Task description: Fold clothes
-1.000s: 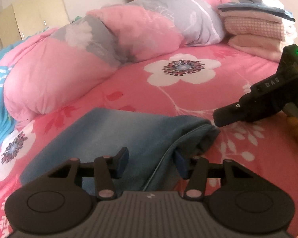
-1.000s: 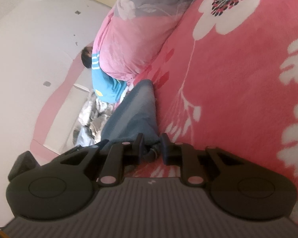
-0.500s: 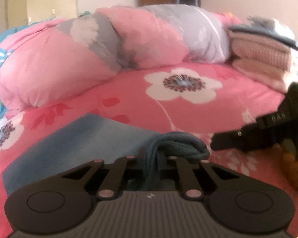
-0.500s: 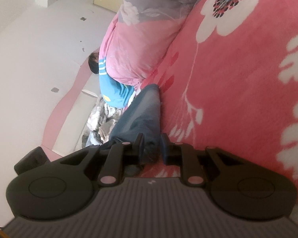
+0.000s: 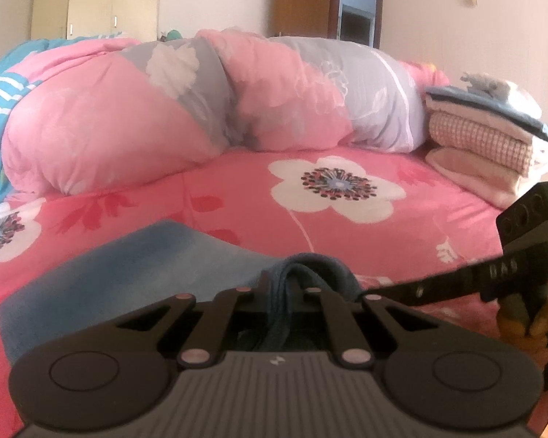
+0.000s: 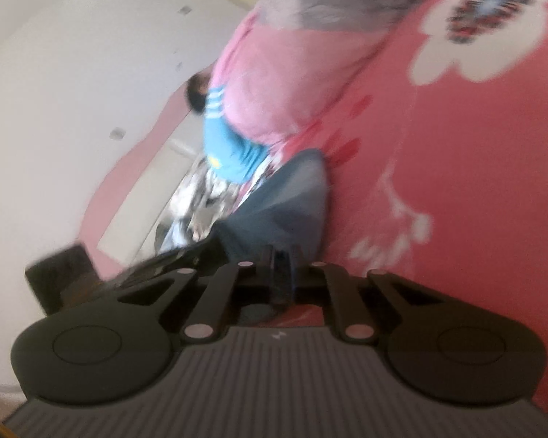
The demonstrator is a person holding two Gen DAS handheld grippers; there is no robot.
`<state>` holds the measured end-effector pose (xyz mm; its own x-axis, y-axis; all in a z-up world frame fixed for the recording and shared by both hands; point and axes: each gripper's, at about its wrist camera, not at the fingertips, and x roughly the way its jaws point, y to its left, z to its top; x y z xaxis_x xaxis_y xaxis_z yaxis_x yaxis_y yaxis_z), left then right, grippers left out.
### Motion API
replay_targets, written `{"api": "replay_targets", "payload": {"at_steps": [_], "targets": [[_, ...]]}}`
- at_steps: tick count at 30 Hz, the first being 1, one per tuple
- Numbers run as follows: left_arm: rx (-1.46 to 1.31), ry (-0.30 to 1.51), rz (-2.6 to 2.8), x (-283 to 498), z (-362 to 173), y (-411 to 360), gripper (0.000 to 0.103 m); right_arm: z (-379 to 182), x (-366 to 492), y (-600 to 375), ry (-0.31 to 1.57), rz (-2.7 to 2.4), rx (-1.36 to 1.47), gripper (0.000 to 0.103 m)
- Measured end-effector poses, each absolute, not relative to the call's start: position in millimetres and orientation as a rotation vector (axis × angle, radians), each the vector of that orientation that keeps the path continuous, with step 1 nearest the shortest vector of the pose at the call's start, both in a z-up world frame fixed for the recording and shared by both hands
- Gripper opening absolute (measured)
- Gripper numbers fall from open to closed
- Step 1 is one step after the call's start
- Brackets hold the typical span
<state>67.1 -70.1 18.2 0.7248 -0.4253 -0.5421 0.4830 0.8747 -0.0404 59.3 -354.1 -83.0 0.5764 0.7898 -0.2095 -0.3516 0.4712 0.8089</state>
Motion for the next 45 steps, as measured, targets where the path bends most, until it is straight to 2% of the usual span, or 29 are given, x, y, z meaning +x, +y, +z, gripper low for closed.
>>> {"api": "replay_targets", "payload": {"at_steps": [4, 12, 15, 16, 17, 18, 19, 20, 22, 26, 33, 45], "targets": [[0.092, 0.556, -0.509, 65.8, 19.6, -67.5, 0.007, -68.3, 59.3, -328.2, 0.633, 0.807, 0.643, 0.006], [0.101, 0.546, -0.52, 61.6, 17.6, -62.3, 0.007, -57.6, 77.7, -289.7, 0.628, 0.815, 0.507, 0.005], [0.114, 0.552, -0.52, 58.3, 17.3, -58.7, 0.024, -60.7, 77.7, -289.3, 0.617, 0.8, 0.521, 0.005], [0.13, 0.552, -0.517, 56.4, 16.5, -58.2, 0.033, -62.4, 77.0, -291.4, 0.615, 0.797, 0.539, 0.005], [0.162, 0.554, -0.508, 54.4, 14.2, -59.4, 0.035, -64.1, 78.2, -292.6, 0.615, 0.797, 0.564, 0.005], [0.19, 0.56, -0.496, 53.6, 11.8, -61.2, 0.034, -65.8, 79.4, -293.9, 0.616, 0.797, 0.589, 0.005], [0.214, 0.569, -0.484, 53.4, 9.1, -63.3, 0.028, -67.5, 80.3, -295.2, 0.616, 0.8, 0.607, 0.005], [0.231, 0.57, -0.466, 53.2, 6.9, -64.0, 0.016, -68.1, 81.3, -294.3, 0.617, 0.8, 0.615, 0.005], [0.219, 0.561, -0.445, 54.7, 8.2, -60.7, 0.008, -69.4, 81.2, -297.0, 0.617, 0.803, 0.64, 0.005], [0.187, 0.533, -0.424, 56.4, 14.8, -54.4, 0.007, -72.1, 77.5, -307.9, 0.625, 0.81, 0.701, 0.006], [0.162, 0.473, -0.439, 51.0, 18.8, -51.0, 0.007, -68.2, 70.5, -303.7, 0.627, 0.824, 0.618, 0.007], [0.104, 0.435, -0.472, 47.1, 17.2, -44.7, 0.007, -62.0, 101.1, -280.9, 0.588, 0.831, 0.663, 0.006]]}}
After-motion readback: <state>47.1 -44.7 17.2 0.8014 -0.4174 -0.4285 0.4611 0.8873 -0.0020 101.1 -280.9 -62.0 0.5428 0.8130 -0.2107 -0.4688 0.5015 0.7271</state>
